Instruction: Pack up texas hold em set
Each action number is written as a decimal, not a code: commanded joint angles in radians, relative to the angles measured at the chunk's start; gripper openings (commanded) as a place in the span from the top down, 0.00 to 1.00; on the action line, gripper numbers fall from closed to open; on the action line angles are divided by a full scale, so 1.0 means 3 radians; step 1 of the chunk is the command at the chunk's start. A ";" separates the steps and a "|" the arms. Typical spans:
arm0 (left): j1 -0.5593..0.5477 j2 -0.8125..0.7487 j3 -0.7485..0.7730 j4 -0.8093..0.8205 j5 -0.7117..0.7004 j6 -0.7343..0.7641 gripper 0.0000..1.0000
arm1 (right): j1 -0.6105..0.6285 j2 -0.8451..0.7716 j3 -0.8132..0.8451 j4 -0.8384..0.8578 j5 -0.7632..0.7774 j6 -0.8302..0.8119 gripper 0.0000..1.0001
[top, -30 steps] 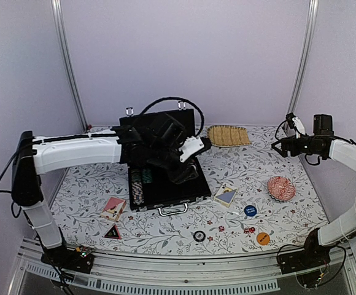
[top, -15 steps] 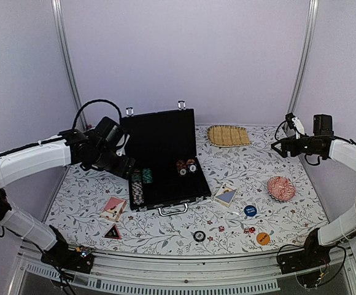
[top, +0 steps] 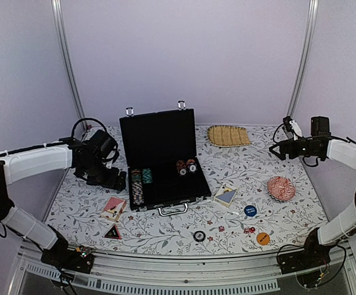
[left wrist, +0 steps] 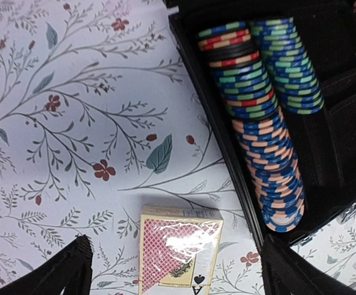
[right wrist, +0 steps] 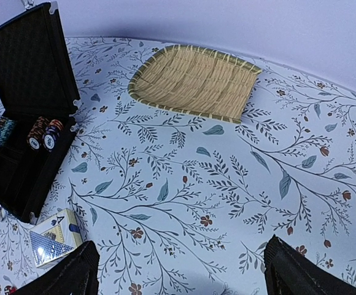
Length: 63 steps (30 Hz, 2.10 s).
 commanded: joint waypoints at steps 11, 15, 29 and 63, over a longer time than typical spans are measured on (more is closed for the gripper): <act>-0.0001 0.0436 -0.0140 -0.0301 0.0242 -0.0198 0.11 | 0.0083 0.0064 0.0049 -0.0058 -0.0002 -0.0105 0.06; -0.0008 0.0502 -0.0138 -0.0232 0.0359 -0.0182 0.11 | 0.0094 0.0072 0.0051 -0.0071 0.0006 -0.0117 0.06; -0.0019 0.0746 -0.0140 -0.0238 0.0441 -0.0124 0.15 | 0.0105 0.0057 0.0064 -0.0093 0.0001 -0.0129 0.06; -0.0198 0.0601 0.1087 -0.0935 0.0209 0.0441 0.39 | 0.0170 0.0026 0.0057 -0.0122 -0.0007 -0.0241 0.07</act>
